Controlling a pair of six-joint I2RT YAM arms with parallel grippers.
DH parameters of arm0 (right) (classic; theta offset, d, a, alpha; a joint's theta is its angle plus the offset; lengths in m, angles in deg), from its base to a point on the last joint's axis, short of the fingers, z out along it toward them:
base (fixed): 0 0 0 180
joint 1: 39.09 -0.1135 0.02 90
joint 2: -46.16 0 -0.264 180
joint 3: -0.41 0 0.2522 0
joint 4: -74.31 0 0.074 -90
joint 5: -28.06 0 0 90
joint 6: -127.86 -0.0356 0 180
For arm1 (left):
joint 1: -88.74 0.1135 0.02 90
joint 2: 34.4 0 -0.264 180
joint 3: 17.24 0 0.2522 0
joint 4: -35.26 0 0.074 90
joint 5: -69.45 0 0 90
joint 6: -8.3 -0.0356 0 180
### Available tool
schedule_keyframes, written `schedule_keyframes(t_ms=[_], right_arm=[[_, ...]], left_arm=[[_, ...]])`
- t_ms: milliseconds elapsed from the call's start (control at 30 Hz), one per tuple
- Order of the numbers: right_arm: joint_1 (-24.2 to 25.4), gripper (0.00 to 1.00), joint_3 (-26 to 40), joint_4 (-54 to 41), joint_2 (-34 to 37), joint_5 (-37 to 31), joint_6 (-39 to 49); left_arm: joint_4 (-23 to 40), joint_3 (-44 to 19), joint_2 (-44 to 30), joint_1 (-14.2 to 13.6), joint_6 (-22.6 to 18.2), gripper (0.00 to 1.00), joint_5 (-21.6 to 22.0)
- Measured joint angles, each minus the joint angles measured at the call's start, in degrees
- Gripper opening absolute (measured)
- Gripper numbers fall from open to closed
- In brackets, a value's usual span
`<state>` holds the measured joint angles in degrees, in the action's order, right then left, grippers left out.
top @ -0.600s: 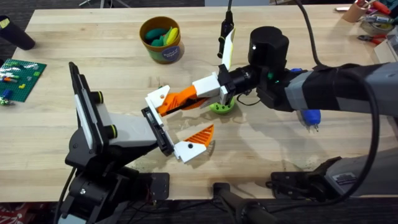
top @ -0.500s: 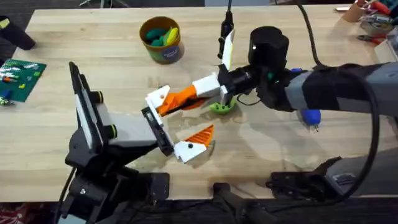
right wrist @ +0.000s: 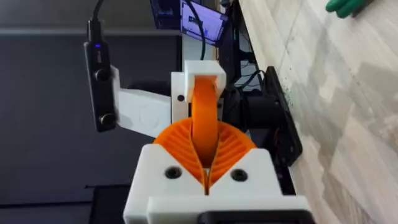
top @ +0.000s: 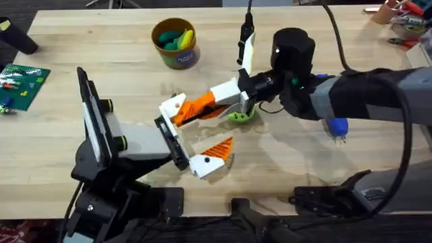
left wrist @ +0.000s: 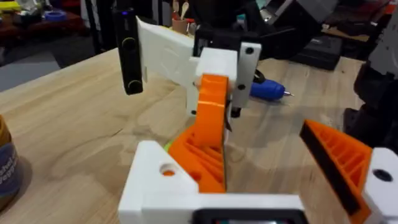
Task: Pick up the gripper from the table and insert it into the empty holder that is missing its gripper. Then pick up a screw, insert it into the mounting hole, and use the screwdriver to tighten it. Finally, clean up the table by picking up the vegetable and placing it into the bucket.
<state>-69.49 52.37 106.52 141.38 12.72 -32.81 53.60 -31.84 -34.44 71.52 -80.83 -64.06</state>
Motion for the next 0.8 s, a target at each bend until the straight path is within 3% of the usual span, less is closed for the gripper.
schedule_keyframes(t_ms=[267,800], right_arm=[[2.15,0.017,0.0,-0.04,0.0,0.43,-0.98],[1.03,0.017,0.51,-0.12,0.04,-1.14,-1.06]], left_arm=[[0.02,0.02,0.0,-0.06,0.0,0.986,-0.38],[0.02,0.0,0.0,0.01,0.0,0.986,0.59]])
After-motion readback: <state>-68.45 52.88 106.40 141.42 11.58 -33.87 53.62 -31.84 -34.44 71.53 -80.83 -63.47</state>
